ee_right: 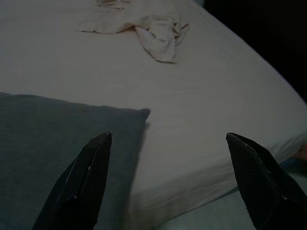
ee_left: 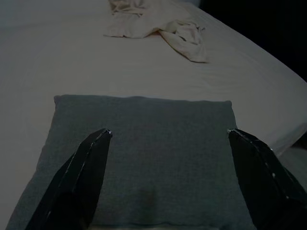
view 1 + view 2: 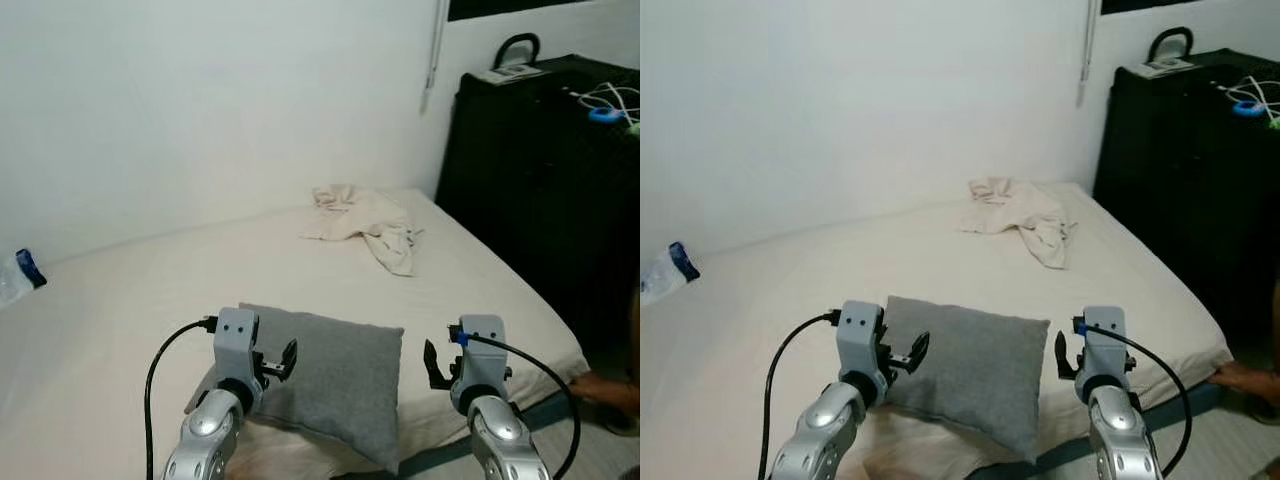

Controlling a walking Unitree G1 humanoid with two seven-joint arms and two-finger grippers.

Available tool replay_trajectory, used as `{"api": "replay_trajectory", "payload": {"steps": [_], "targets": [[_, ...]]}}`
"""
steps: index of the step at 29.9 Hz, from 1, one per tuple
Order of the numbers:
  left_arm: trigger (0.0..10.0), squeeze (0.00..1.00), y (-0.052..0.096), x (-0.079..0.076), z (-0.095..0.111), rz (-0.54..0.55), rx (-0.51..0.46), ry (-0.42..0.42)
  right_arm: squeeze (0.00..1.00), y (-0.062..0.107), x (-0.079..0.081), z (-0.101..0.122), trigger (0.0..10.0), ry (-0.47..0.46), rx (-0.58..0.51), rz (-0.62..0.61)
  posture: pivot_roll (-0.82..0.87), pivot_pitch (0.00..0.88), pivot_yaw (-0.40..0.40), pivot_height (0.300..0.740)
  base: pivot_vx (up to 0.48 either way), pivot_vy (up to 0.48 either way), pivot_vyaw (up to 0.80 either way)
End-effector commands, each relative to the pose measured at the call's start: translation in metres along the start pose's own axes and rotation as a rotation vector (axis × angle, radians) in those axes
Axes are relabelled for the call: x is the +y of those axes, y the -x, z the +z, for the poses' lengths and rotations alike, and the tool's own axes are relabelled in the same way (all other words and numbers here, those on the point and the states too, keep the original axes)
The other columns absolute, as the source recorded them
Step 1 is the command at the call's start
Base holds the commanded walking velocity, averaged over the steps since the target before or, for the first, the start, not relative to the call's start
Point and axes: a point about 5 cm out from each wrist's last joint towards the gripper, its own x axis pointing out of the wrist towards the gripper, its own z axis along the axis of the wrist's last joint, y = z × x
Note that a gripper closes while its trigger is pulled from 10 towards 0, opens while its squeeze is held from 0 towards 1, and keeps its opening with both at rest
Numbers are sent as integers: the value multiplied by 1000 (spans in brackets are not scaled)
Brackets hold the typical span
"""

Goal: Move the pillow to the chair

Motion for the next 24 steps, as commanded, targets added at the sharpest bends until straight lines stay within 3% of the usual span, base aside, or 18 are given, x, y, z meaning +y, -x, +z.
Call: {"api": "replay_trajectory", "payload": {"steps": [1, 9, 15, 18, 19, 24], "targets": [[10000, 0, 2, 6, -5, 25, 25, -6, 0, -1, 5, -1, 10000, -11, 7, 12, -134, 20, 64, 740, 0, 0, 0], [10000, 0, 1, 10, -2, 54, 12, -27, 0, -7, 13, 7, 10000, -73, -15, 73, -136, 20, 68, 740, 0, 0, 0], [10000, 0, -2, 23, 5, 150, -11, -71, 0, -15, 20, 21, 10000, -155, -55, 164, -133, 20, 69, 720, 0, 0, 0], [10000, 0, -3, 31, 7, 196, -9, -92, 0, -17, 18, 23, 10000, -187, -56, 179, -133, 20, 69, 710, 0, 0, 0], [10000, 0, -2, 37, 5, 230, 7, -106, 0, -19, 12, 17, 10000, -242, -34, 164, -128, 27, 67, 700, 0, 0, 0], [10000, 0, -1, 39, 3, 239, 17, -108, 0, -20, 1, 7, 10000, -352, 3, 117, -128, 29, 68, 680, 0, 0, 0]]}}
